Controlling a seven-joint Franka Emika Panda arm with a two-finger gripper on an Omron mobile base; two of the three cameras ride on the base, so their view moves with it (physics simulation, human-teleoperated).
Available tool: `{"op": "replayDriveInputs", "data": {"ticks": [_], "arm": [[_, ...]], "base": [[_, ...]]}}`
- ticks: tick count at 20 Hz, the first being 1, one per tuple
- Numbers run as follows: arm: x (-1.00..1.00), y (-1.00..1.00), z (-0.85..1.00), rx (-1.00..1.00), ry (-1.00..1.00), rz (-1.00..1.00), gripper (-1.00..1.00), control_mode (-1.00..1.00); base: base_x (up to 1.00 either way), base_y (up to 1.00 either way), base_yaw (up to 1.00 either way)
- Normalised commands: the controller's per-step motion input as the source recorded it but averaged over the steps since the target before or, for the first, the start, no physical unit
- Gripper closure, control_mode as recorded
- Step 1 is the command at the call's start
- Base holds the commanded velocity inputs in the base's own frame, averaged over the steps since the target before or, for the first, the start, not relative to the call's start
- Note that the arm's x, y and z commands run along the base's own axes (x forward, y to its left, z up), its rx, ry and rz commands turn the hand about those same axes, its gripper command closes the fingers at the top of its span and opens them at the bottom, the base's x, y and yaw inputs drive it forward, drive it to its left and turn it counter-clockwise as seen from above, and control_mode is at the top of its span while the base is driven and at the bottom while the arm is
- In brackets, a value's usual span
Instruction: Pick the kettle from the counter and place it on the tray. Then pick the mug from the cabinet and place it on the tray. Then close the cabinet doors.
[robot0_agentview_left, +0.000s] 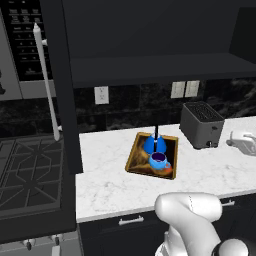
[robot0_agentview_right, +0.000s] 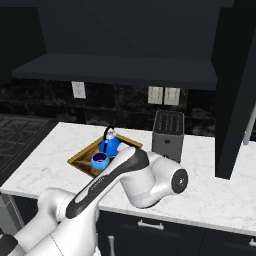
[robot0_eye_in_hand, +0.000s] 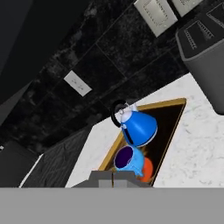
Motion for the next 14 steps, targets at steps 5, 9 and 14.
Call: {"op": "replayDriveInputs", "data": {"ticks": [5,9,14], "arm": [[-0.08,-0.35,0.07,0.04,-0.08,-0.02,1.0,-1.0],[-0.15,-0.49,0.23,0.24,-0.27,-0.03,1.0,-1.0],[-0.22,-0.54,0.32,0.31,-0.31,-0.04,1.0,-1.0]], "base": [[0.0,0.0,0.0],[0.0,0.0,0.0],[0.0,0.0,0.0]]}}
